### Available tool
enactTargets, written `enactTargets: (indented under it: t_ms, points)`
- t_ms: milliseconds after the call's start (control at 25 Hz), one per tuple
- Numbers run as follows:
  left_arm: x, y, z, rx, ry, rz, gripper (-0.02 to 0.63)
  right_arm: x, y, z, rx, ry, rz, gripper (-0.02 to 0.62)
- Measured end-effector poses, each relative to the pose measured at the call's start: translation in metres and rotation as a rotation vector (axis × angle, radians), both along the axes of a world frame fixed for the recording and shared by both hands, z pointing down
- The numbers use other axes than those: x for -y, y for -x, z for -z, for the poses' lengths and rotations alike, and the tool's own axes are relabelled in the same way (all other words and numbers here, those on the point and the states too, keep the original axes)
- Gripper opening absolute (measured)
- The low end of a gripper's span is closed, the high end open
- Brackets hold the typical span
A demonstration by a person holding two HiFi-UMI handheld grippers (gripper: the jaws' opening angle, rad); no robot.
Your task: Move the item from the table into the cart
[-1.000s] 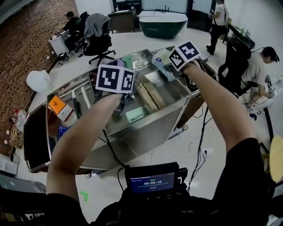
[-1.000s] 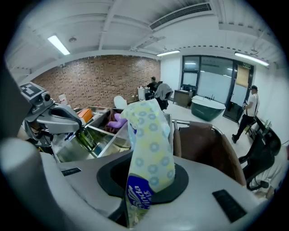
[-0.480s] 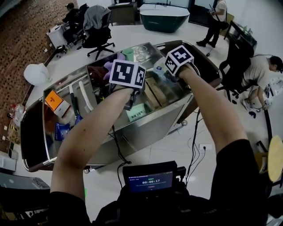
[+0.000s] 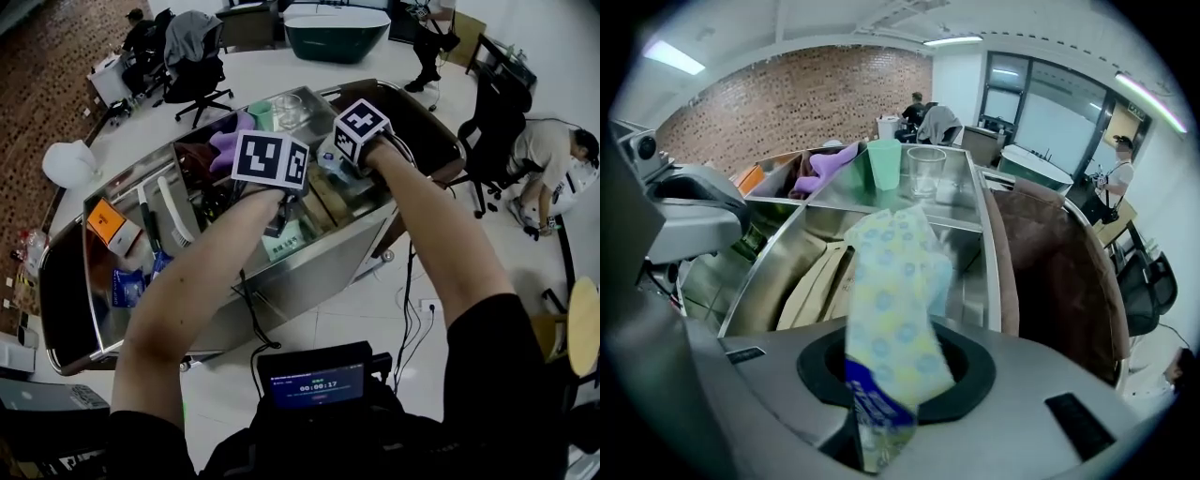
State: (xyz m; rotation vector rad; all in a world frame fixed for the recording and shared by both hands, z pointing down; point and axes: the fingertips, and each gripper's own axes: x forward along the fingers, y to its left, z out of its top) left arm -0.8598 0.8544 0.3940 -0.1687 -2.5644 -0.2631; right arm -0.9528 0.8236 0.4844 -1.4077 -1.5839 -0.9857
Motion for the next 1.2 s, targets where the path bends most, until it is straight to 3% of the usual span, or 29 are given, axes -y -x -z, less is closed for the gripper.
enactTargets:
  t_ms: [80, 160, 320, 400, 640, 960, 1000, 1160, 1200]
  points:
    - [0.003, 0.0, 0.001, 0.0, 0.004, -0.008, 0.0, 0.001, 0.001, 0.002, 0.011, -0.001, 0.005, 0.102]
    - [0.002, -0.001, 0.002, 0.003, 0.008, -0.007, 0.0, 0.0, 0.0, 0.004, 0.016, 0.0, 0.013, 0.193]
    - [0.003, -0.002, 0.001, 0.003, 0.01, -0.007, 0.0, -0.002, -0.001, 0.004, 0.005, 0.032, 0.005, 0.193]
    - [0.003, -0.003, 0.0, 0.003, 0.006, -0.003, 0.0, -0.001, -0.003, 0.003, -0.009, 0.041, 0.001, 0.258]
    - [0.004, -0.007, 0.003, 0.012, 0.004, 0.005, 0.0, -0.005, -0.003, 0.024, 0.019, 0.107, 0.003, 0.256]
    - [0.018, -0.021, 0.024, 0.046, 0.027, 0.007, 0.0, 0.004, -0.016, 0.066, -0.018, 0.252, -0.012, 0.251]
    - [0.02, -0.024, 0.029, 0.055, 0.031, 0.006, 0.0, 0.006, -0.017, 0.073, -0.021, 0.28, -0.014, 0.212]
    - [0.036, -0.037, 0.051, 0.112, 0.061, -0.024, 0.0, 0.013, -0.029, 0.108, -0.049, 0.457, -0.014, 0.199]
    - [0.041, -0.043, 0.057, 0.136, 0.069, -0.034, 0.0, 0.017, -0.033, 0.118, -0.042, 0.506, -0.008, 0.13]
